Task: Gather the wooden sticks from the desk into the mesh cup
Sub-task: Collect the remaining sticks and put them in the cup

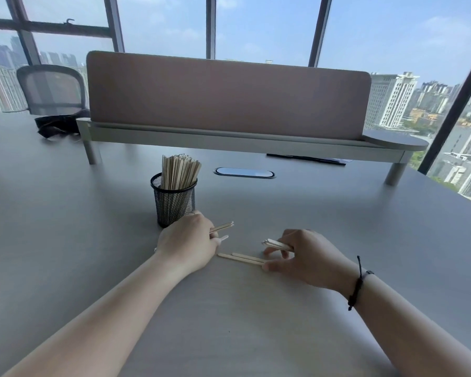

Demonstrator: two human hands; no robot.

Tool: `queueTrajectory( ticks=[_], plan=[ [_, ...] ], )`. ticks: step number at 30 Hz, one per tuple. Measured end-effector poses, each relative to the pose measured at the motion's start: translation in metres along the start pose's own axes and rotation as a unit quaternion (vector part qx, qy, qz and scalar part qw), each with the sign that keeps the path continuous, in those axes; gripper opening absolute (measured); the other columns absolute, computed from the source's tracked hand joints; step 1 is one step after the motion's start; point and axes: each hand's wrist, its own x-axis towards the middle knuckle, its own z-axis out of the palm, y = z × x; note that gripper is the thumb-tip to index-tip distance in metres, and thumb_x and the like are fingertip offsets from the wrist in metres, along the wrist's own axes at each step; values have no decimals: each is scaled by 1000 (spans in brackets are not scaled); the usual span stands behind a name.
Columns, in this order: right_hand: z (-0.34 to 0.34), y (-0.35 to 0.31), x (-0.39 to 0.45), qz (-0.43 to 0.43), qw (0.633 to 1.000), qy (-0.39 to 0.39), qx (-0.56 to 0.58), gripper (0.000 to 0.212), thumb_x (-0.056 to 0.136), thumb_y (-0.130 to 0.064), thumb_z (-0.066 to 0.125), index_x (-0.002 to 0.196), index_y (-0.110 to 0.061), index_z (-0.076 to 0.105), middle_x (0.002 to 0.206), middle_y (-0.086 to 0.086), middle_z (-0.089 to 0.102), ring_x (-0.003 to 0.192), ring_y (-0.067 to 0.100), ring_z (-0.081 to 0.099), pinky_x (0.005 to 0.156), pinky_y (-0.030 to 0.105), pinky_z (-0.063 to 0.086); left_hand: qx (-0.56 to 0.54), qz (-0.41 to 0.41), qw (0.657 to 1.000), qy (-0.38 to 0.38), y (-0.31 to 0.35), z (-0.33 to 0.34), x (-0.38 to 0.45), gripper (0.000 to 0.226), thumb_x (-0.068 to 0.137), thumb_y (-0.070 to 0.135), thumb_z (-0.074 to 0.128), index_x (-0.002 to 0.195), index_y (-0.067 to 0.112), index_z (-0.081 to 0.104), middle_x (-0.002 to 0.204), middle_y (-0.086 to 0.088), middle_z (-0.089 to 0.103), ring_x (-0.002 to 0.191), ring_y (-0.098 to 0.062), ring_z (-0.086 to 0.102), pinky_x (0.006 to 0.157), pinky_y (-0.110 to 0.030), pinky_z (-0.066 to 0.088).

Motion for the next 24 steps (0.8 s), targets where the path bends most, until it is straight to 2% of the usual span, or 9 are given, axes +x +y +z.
queueTrajectory(
  ticks=[2,3,7,10,13,16,20,22,24],
  plan=[
    [7,-5,0,-11,1000,8,8,23,79,-50,68,89,-31,75,82,-7,58,77,14,60,74,36,52,-5,-5,1000,-11,0,1,2,24,88,32,63,68,21,68,75,6,66,76,-19,64,54,-26,37],
    [9,-8,1,-19,1000,15,8,22,81,-45,67,86,-25,74,83,-7,57,77,16,60,74,37,52,-5,-4,1000,-17,0,1,2,23,88,30,63,67,22,67,73,7,68,76,-18,64,55,-27,39],
    [13,-16,4,-39,999,24,3,13,85,-38,65,85,-27,72,86,-10,55,80,15,58,74,35,50,3,22,999,-38,1,0,3,20,91,28,60,72,27,65,90,10,68,85,-16,65,70,-31,51],
    [12,-18,4,-40,999,16,-16,14,87,-40,62,88,-29,69,94,-11,56,84,15,57,72,32,46,30,60,997,-43,2,3,0,14,99,32,51,91,27,62,102,6,63,94,-21,64,78,-37,52],
    [11,-20,1,-49,998,6,-48,14,92,-42,57,90,-32,65,98,-11,55,84,16,56,68,32,42,35,86,995,-22,6,7,-1,14,102,32,46,108,25,56,104,3,64,94,-24,62,74,-37,48],
    [12,-21,-1,-57,997,9,-58,15,93,-41,55,94,-31,66,101,-11,55,91,19,58,69,32,42,6,90,996,29,8,5,-1,8,100,27,46,107,25,51,92,1,64,82,-25,60,69,-39,48],
    [15,-20,-3,-57,997,18,-52,14,93,-40,55,94,-31,65,100,-11,54,94,19,58,69,31,40,-74,99,984,126,11,4,0,8,102,32,49,98,25,48,79,4,62,74,-31,60,65,-42,50],
    [17,-19,-4,-56,997,24,-51,15,94,-40,53,95,-30,64,103,-11,57,94,20,59,68,31,38,-120,111,978,133,11,5,0,12,101,33,54,93,25,50,66,8,57,69,-31,59,62,-41,49],
    [19,-19,-5,-63,996,35,-51,15,95,-37,52,96,-28,63,104,-10,60,96,20,60,68,31,38,-159,123,972,121,11,4,-2,21,99,42,56,85,27,51,55,8,50,60,-23,56,57,-36,46]
  ],
)
